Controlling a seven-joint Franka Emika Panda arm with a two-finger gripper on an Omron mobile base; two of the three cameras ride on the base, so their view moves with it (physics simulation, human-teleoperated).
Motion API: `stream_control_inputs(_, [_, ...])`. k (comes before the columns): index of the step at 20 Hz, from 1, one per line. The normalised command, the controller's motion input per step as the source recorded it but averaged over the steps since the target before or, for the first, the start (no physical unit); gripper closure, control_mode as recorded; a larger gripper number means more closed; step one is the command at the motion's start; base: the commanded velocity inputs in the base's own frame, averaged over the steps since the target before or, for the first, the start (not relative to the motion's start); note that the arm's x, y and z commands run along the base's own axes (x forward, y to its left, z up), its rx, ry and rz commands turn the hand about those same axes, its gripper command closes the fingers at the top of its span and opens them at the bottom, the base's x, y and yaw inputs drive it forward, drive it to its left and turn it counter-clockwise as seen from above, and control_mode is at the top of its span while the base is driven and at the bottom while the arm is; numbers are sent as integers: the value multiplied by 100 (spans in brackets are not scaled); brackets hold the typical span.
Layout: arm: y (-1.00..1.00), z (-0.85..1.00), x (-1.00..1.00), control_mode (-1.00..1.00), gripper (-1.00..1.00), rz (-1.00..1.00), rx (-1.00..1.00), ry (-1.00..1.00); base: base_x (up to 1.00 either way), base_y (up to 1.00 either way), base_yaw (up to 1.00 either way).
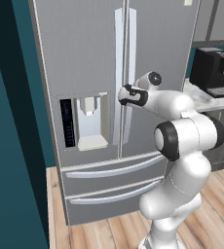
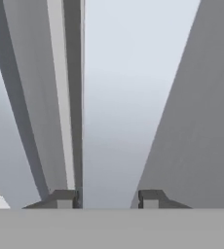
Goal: Place one of the steaks on the plate and the other in the bowl. Then place the bowl in the fridge.
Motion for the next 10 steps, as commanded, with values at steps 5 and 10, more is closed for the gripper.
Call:
stream_control_inputs(5, [-22,3,-1,-100,100,0,0,1,0,0,0])
stream_control_inputs(10, [-39,16,-31,-100,100,0,0,1,0,0,0])
